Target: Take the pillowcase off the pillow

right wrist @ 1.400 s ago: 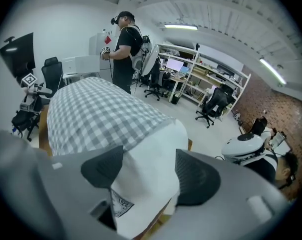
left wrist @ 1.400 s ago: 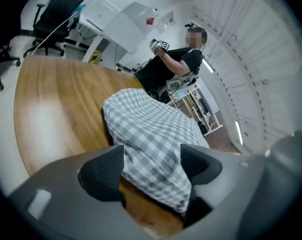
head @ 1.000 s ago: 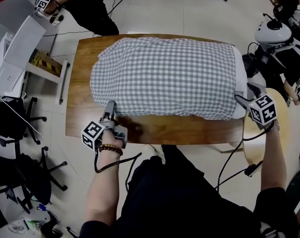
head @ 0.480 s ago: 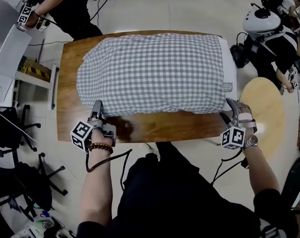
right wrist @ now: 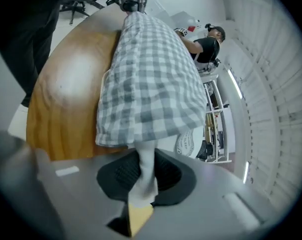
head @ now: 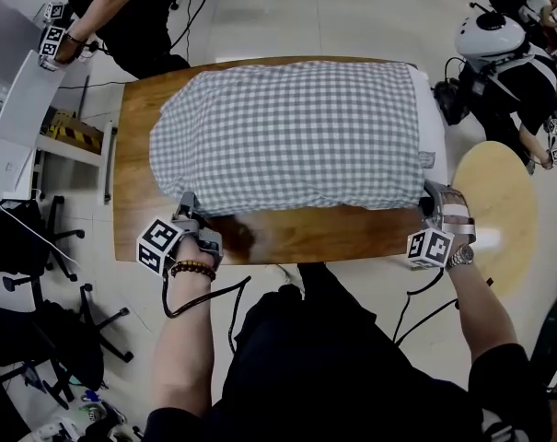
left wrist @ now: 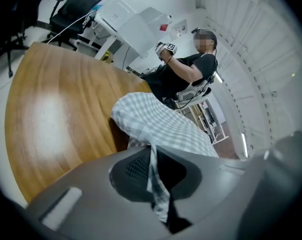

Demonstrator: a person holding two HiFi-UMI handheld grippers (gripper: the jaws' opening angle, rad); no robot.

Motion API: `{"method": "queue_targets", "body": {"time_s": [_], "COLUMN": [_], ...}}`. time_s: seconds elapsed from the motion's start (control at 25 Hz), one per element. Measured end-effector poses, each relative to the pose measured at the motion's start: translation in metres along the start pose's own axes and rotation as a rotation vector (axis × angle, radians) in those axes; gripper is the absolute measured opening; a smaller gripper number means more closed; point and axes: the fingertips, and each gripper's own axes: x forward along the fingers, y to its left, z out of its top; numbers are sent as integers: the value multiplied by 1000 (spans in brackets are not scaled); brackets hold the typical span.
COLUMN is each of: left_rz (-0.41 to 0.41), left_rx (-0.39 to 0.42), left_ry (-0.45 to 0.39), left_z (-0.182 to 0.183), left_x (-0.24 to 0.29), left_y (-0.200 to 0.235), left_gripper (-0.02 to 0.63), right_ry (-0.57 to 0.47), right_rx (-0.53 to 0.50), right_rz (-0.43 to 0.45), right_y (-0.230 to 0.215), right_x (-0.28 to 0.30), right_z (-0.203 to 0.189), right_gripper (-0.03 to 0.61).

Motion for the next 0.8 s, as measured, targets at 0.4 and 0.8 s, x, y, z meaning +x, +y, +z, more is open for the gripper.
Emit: {"method": "queue_targets", "body": {"time_s": [0.4, 0.8], "left_rz": [26, -51], "left_rx": [116, 67], "left_ry": [-101, -220], "left_z": [37, 83], "left_x": [-27, -42], "left_y": [-15, -35], "left_gripper": [5, 5], "right_ry": [19, 23], "right_rx": [125, 197], "right_rz": [-33, -76], "right_y": [-39, -67], "right_x": [-15, -24], "right_z": [-17, -41], "right_gripper": [29, 25]}}
